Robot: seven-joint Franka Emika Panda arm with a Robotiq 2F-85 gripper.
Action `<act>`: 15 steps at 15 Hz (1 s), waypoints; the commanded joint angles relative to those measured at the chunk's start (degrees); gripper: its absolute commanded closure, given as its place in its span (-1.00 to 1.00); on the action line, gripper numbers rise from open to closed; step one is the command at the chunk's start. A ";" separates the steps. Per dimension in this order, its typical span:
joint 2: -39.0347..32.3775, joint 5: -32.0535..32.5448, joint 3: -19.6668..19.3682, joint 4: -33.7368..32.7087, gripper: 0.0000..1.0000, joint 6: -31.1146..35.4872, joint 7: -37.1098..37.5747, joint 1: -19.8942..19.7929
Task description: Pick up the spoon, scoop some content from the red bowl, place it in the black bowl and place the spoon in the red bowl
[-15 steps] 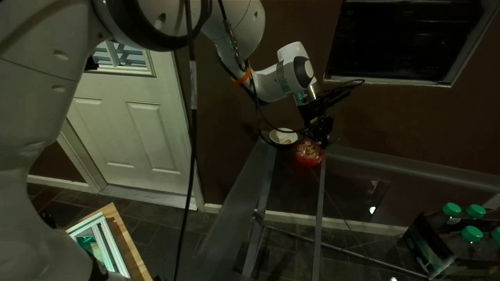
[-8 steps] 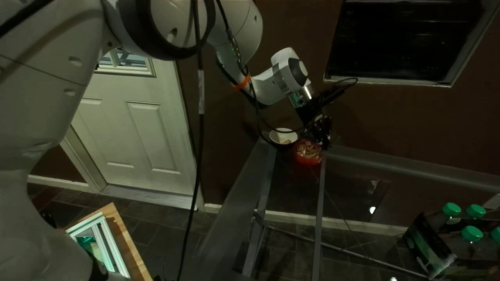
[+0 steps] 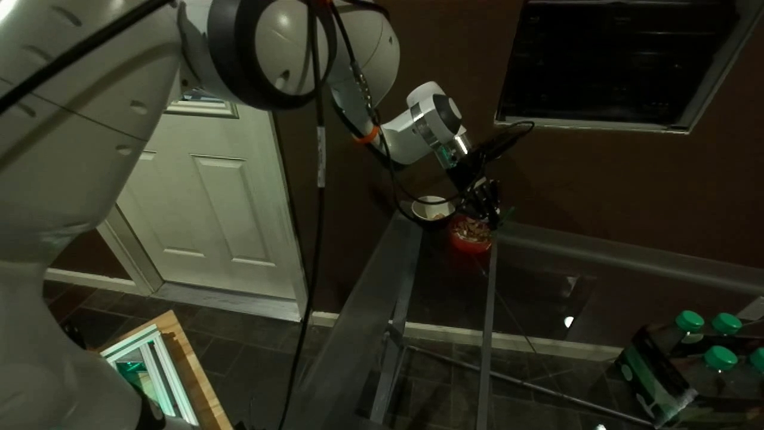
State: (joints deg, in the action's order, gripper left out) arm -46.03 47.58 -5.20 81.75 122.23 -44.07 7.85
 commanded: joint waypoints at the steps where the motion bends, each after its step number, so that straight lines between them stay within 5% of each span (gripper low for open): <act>1: -2.56 2.27 1.30 -3.83 0.92 -3.03 0.54 0.14; 15: -4.60 0.70 4.20 -5.57 0.92 -2.06 -3.54 -2.01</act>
State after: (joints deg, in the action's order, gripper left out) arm -49.17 48.45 -2.50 78.23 120.13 -45.69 7.45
